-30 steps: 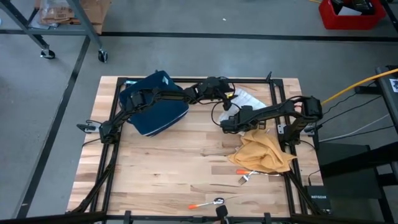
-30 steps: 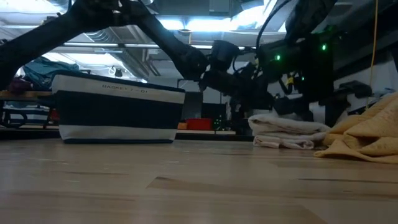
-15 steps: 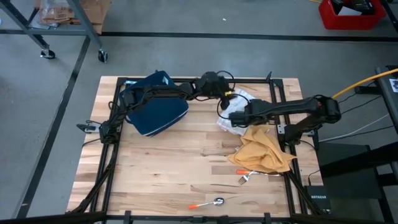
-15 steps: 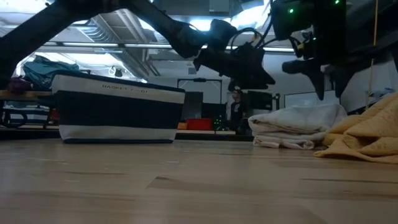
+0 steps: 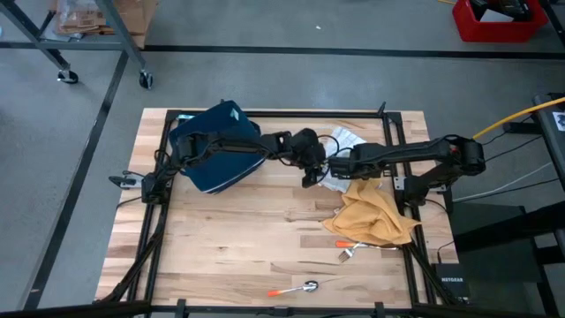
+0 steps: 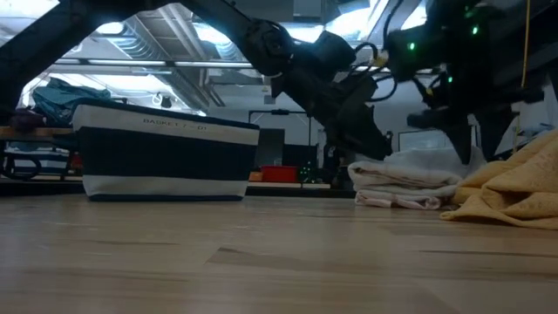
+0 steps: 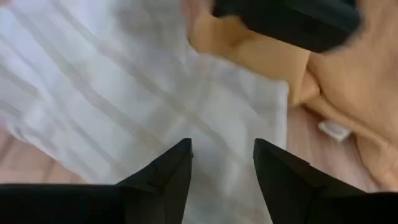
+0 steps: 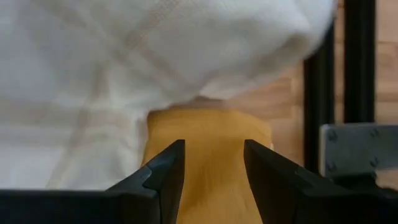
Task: Fold towel
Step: Stack the left white patterned towel on the right white patterned towel, then fold the yellow towel
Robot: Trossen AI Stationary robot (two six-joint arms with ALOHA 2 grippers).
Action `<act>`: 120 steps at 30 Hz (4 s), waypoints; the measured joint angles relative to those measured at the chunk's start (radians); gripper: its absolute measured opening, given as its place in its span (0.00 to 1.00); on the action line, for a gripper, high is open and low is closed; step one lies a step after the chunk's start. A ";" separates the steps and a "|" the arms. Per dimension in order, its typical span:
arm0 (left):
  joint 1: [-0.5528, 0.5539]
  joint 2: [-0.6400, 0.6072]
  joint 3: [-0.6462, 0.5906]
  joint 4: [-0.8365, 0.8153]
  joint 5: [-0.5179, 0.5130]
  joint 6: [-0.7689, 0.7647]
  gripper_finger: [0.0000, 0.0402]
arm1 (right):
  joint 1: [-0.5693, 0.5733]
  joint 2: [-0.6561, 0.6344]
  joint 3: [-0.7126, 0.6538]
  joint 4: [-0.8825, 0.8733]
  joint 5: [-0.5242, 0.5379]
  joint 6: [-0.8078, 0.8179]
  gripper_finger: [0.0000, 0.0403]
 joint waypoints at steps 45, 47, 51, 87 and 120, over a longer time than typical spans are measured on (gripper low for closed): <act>-0.039 -0.038 -0.183 0.141 -0.078 -0.026 0.41 | -0.342 -0.212 0.042 0.239 0.260 -0.284 0.41; -0.043 -0.038 -0.183 0.135 -0.078 -0.038 0.41 | -0.342 -0.216 0.043 0.295 0.266 -0.291 0.41; -0.060 -0.038 -0.183 0.136 -0.077 -0.062 0.41 | -0.342 -0.181 0.043 0.357 0.276 -0.328 0.41; -0.153 -0.079 -0.181 0.011 -0.067 -0.093 0.41 | -0.361 0.142 0.229 0.135 0.262 -0.450 0.41; -0.348 0.101 -0.183 0.366 -0.272 0.114 0.41 | -0.360 -0.050 0.714 0.083 -0.308 -0.727 0.41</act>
